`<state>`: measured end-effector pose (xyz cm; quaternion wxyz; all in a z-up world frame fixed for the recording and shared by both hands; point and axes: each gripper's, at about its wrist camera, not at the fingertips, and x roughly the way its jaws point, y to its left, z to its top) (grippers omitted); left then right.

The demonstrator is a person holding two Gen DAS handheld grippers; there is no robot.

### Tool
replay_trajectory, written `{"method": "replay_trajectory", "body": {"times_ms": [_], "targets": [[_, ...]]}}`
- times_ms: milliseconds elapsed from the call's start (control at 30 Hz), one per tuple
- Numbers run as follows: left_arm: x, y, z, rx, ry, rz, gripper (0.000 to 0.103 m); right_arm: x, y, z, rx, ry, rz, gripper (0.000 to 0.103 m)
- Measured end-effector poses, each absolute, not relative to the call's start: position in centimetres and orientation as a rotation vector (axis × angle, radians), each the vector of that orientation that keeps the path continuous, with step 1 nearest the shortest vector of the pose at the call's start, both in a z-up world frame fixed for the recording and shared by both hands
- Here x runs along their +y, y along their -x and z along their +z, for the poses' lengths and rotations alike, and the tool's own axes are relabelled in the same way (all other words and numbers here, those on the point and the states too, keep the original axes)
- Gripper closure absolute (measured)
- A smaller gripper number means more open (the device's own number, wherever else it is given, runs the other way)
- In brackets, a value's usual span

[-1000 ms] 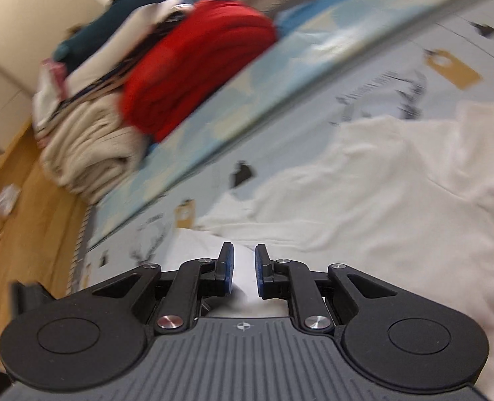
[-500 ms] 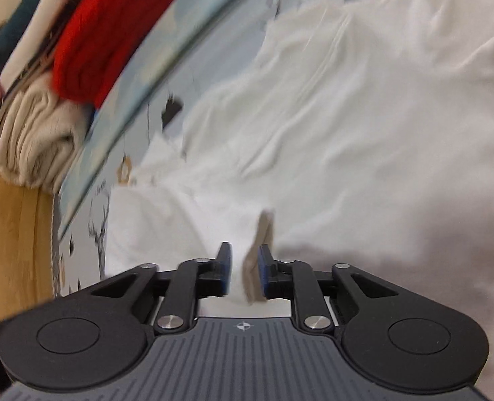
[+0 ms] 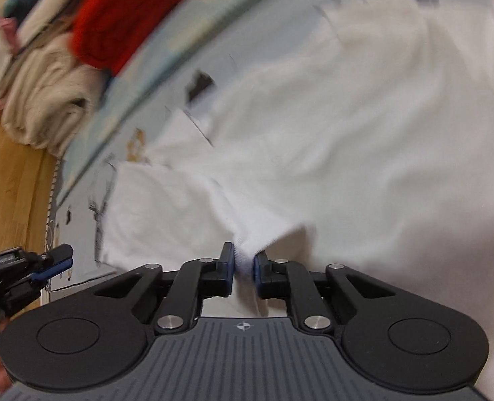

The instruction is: Fold small clothes

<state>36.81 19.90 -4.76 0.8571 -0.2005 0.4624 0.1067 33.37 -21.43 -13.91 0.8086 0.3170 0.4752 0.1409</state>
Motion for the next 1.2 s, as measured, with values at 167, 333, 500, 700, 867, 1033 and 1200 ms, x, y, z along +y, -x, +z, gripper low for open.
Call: {"method": "replay_trajectory", "body": {"times_ms": [167,333,500,700,867,1033,1200], "targets": [[20.3,-37.1,-5.1,0.989,0.447,0.225,0.087,-27.9,-33.3,-8.1,0.696,-0.456,0.097,0.096],[18.9,-37.3,-6.1,1.011,0.415,0.197,0.087,-35.1,-34.8,-11.0,0.811,-0.518,-0.136,0.096],[17.9,-37.7,-7.3,1.043,0.416,0.184,0.081,-35.5,-35.2,-11.6,0.865,-0.480,-0.136,0.096],[17.0,-38.0,-8.7,1.082,0.418,0.157,0.079,-36.3,-34.6,-11.3,0.864,-0.480,-0.230,0.084],[16.4,-38.0,-9.2,1.101,0.413,0.147,0.077,-36.8,-34.1,-10.4,0.793,-0.515,-0.232,0.083],[16.8,-38.0,-10.2,1.135,0.449,0.191,0.045,-35.4,-34.6,-10.5,0.828,-0.493,-0.177,0.079],[17.5,-38.0,-11.6,1.180,0.461,0.240,0.037,-34.7,-35.1,-11.6,0.894,-0.529,-0.173,0.062]]}}
